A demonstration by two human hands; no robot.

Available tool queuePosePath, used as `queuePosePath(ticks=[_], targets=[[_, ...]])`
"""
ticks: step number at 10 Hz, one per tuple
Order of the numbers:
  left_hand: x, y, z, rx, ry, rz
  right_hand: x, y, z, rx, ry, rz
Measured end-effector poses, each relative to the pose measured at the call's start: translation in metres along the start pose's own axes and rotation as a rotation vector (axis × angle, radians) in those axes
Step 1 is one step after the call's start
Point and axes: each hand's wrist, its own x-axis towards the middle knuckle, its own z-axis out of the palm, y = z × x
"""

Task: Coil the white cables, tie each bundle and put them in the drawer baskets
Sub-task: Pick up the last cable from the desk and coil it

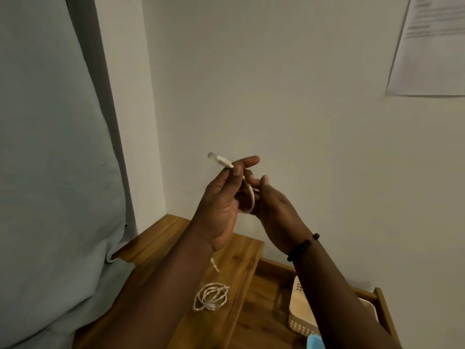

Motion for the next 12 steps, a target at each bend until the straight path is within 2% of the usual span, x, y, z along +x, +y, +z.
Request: queuePosePath(ticks=[1,2,3,4,5,6,7,8,9,10,11,12], targets=[[0.002,-0.002,0.0,0.001,0.036,-0.038,-0.006,0.003,-0.004,-0.048,-0.111,-0.025],[0.003,-0.007,-0.003,-0.165,0.026,-0.051,-0.007,0.008,-0.011,-0.106,-0.062,-0.073],[0.0,-0.006,-0.007,-0.374,-0.064,-0.083,-0.003,0.011,-0.017,-0.135,-0.028,-0.084],[0.006,-0.003,-0.016,-0.472,-0.068,-0.205,0.005,0.013,-0.02,-0.194,-0.007,-0.043],[0.011,-0.009,-0.028,-0.14,0.087,-0.263,0.013,0.02,-0.027,-0.251,0.174,-0.003],[0.004,-0.016,-0.036,0.265,-0.01,-0.287,0.023,0.027,-0.034,-0.397,0.27,-0.028],[-0.002,-0.019,-0.035,0.207,-0.294,-0.431,0.028,0.026,-0.031,-0.468,0.28,-0.061],[-0.003,-0.019,-0.019,0.004,-0.475,-0.485,0.033,0.03,-0.038,-0.468,0.169,-0.066],[-0.002,-0.022,-0.004,-0.168,-0.503,-0.397,0.023,0.039,-0.008,0.016,0.038,-0.262],[0.006,-0.024,0.0,-0.173,-0.45,-0.231,0.009,0.042,-0.002,-0.689,0.172,0.668],[0.025,-0.025,-0.024,-0.11,-0.217,-0.064,-0.009,0.018,0.006,-0.164,-0.407,0.36],[0.044,-0.024,-0.068,0.296,0.072,0.059,-0.015,0.033,-0.018,-0.362,-0.495,0.331]])
